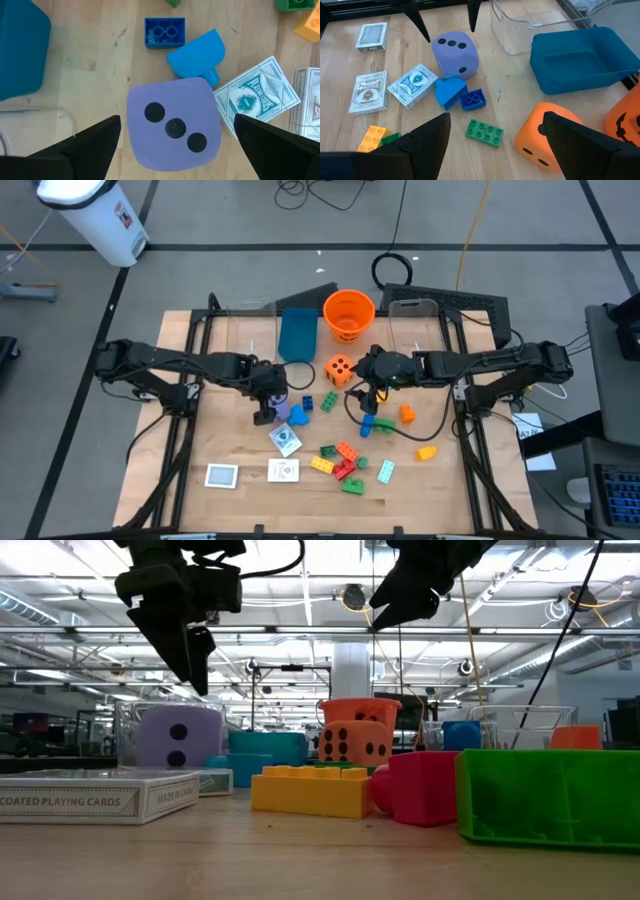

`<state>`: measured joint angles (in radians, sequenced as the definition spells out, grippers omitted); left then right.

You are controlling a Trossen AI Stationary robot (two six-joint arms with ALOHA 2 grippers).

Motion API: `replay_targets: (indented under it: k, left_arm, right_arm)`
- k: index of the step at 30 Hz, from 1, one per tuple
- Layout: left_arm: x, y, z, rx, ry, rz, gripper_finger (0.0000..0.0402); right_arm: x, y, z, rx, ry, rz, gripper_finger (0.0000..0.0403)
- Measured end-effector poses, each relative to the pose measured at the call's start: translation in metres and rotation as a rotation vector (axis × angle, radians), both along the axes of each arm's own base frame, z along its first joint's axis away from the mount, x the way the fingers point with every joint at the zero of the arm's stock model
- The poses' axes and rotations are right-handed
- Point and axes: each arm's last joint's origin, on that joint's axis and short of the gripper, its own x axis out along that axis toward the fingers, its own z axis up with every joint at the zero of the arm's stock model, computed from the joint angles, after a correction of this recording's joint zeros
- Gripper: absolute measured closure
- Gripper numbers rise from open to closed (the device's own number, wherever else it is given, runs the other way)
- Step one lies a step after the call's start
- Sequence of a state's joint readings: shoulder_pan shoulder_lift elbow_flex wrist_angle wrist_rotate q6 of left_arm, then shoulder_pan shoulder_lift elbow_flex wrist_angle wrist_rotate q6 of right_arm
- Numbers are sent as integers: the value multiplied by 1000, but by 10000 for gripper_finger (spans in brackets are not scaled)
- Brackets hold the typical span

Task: Pick & Place Toys
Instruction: Put the violet dice into the left transparent bin

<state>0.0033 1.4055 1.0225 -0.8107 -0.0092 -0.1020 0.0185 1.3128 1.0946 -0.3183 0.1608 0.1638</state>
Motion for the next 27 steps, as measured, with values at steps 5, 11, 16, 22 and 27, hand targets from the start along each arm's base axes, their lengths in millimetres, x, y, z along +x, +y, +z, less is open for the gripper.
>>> replay_targets:
  k: [5, 11, 16, 22, 27]
  left_arm:
    - [1, 0, -2, -6, 9, 17, 4]
    - [5, 0, -10, -20, 43, 39, 4]
    - [8, 0, -16, -27, 67, 53, 4]
    - [11, 0, -22, -26, 89, 53, 4]
    - [15, 0, -30, -15, 122, 58, 4]
  right_arm:
    - [0, 0, 0, 0, 0, 0, 94]
    - [0, 0, 0, 0, 1, 0, 94]
    - [0, 0, 0, 0, 1, 0, 94]
    - [0, 0, 0, 0, 2, 0, 94]
    - [0, 0, 0, 0, 4, 0, 94]
